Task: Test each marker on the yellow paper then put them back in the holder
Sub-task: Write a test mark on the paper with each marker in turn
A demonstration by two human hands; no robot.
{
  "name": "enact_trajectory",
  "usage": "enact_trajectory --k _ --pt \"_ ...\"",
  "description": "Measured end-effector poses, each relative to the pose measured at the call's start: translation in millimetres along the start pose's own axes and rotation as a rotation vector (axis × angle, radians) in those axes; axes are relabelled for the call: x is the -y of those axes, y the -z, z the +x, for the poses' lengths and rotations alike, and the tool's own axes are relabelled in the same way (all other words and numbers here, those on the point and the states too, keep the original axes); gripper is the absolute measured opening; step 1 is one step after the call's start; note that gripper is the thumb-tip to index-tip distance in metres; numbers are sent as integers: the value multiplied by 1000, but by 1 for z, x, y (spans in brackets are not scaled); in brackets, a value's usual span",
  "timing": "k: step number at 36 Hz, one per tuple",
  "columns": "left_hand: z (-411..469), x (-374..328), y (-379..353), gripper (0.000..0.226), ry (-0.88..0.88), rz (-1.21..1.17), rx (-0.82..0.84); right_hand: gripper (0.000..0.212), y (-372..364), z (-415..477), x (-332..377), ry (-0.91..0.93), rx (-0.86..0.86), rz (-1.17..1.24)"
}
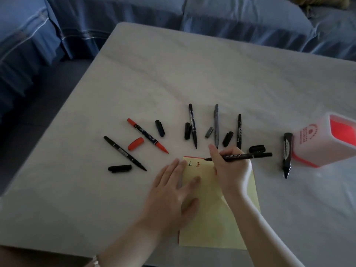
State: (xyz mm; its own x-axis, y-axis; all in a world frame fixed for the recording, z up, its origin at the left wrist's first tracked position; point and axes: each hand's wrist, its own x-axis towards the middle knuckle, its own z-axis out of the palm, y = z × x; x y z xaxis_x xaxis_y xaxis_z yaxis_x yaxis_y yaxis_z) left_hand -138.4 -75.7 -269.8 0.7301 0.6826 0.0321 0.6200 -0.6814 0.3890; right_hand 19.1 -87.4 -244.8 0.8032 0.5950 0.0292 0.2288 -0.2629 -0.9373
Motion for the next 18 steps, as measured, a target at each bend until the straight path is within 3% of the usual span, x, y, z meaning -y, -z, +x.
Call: enact_trajectory --k 5,18 --pt "-1 0 -1 44 27 -27 11 33 -4 -1 -11 27 -86 -99" --pt "0 -1 3 44 35 -18 32 34 -4 -2 -12 44 -74 -99"
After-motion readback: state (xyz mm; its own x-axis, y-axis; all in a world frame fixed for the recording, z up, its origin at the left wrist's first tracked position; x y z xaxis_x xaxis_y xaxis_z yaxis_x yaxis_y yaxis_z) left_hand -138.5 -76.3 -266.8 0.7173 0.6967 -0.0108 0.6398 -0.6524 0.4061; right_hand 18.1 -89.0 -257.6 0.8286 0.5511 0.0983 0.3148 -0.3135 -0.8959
